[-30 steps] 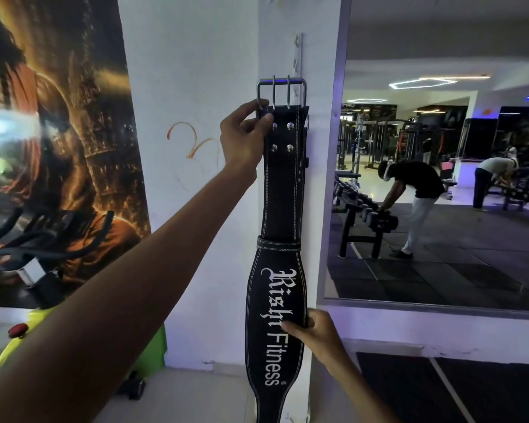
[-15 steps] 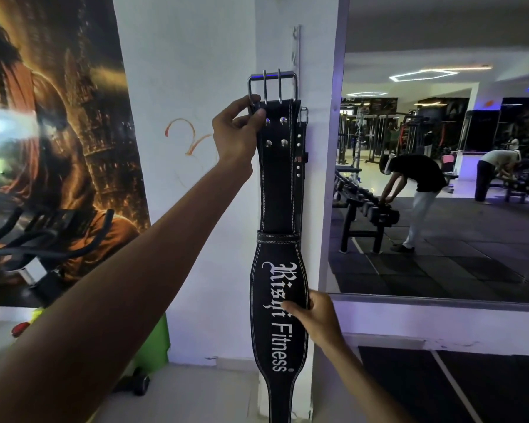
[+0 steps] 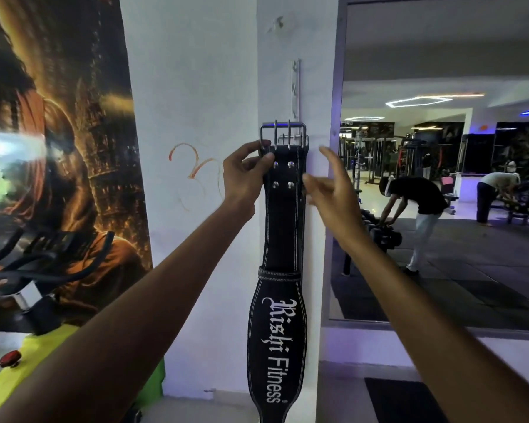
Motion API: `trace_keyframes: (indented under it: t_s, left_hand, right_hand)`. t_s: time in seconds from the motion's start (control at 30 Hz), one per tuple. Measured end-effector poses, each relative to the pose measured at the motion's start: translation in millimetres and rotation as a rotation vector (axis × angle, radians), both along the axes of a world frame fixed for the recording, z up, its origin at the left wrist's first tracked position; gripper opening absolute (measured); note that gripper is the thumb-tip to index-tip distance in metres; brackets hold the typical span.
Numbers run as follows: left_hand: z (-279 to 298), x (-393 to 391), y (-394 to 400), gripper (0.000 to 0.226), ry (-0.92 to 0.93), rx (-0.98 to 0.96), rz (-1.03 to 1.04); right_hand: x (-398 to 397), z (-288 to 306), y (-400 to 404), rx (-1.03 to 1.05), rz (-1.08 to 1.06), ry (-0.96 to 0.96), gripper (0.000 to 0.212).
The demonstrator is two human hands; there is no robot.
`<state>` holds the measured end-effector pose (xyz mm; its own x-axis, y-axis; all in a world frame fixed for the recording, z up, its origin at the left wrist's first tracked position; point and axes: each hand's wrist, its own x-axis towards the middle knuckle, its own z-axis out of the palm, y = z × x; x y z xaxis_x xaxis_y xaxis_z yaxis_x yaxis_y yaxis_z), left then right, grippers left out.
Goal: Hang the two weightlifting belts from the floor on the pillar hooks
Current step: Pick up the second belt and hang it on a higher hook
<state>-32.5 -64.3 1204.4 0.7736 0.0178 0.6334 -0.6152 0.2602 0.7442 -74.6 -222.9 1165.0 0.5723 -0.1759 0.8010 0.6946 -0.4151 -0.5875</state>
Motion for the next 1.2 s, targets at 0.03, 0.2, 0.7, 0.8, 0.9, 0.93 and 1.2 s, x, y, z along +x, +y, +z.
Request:
trace_keyframes:
  t_s: [0.03,0.2,0.7,0.8,0.9,0.93,1.2]
  left_hand:
    - [-1,0,0,0.023,-0.011,0.007,-0.005]
    - [3,0,3,0.03,-0.021,-0.01,0.016]
    - [-69,0,3,0.021,-0.028,0.151,-0.073]
    - [-104,5,6,0.014,0.059,0.232,-0.11]
    - [-135,6,9,0.017,0.079,0.311,-0.129]
    - [-145,3,9,0.017,0.095,0.317,-0.141]
    - [-198,-12,9,0.029,0.165,0.274,-0.151]
  right_hand:
    - [2,16,5,-0.031,-0.005,-0.02,0.058]
    - [13,47,21,0.046,-0.044,-0.048,0.034]
    - [31,56,32,0.297,-0.035,-0.061,0.022]
    - [29,60,28,0.315,-0.05,-0.078,0.02]
    - [27,62,22,0.344,-0.066,-0.088,0.022]
    - [27,61,21,0.356,-0.076,-0.09,0.023]
    - [27,52,20,0.38,-0.085,-0.108,0.024]
